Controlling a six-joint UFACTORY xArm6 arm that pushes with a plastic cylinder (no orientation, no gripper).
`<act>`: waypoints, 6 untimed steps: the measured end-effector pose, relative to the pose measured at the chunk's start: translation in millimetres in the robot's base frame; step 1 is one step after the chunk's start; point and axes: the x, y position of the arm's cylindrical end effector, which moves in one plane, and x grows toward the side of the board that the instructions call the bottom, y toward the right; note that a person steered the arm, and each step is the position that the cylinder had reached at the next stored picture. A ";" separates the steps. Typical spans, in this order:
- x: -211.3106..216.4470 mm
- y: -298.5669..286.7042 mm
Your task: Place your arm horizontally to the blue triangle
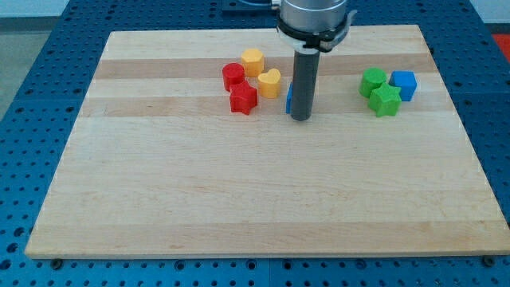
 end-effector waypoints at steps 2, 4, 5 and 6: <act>0.0 -6.1; 38.3 19.8; 30.0 45.8; 7.6 57.3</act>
